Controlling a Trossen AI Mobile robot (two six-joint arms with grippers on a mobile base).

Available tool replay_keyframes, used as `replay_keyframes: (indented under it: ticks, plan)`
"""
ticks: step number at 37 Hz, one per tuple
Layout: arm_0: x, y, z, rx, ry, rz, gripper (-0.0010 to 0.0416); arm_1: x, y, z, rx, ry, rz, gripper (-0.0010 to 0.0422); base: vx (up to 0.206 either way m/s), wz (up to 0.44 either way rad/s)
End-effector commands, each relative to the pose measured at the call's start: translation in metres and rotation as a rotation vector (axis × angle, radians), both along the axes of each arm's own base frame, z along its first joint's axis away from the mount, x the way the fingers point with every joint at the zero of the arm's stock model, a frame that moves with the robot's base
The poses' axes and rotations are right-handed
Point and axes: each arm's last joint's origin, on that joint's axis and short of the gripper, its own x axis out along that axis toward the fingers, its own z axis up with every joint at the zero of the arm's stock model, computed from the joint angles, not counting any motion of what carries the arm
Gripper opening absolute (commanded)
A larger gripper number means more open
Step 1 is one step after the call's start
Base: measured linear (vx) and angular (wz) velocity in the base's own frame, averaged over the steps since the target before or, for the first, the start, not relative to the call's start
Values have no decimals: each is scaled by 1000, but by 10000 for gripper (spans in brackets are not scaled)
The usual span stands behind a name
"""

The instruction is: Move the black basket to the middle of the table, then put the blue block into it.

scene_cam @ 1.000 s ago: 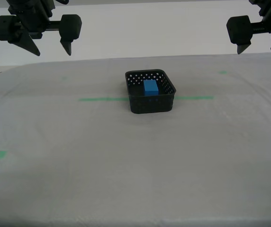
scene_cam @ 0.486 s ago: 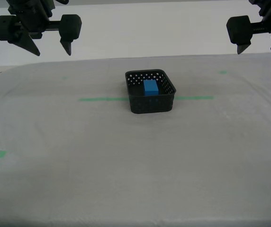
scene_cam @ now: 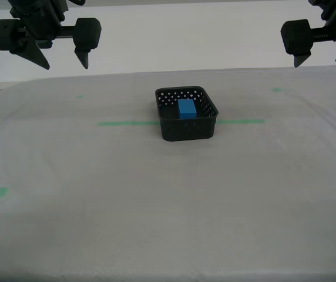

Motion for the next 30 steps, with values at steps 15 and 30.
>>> replay_keyframes:
  ticks: [15, 30]
  plan:
    - [0, 0, 0, 1, 0, 2, 399, 0, 0, 0, 2, -2, -2, 400, 0, 0]
    - [0, 0, 0, 1, 0, 2, 399, 0, 0, 0, 2, -2, -2, 400, 0, 0]
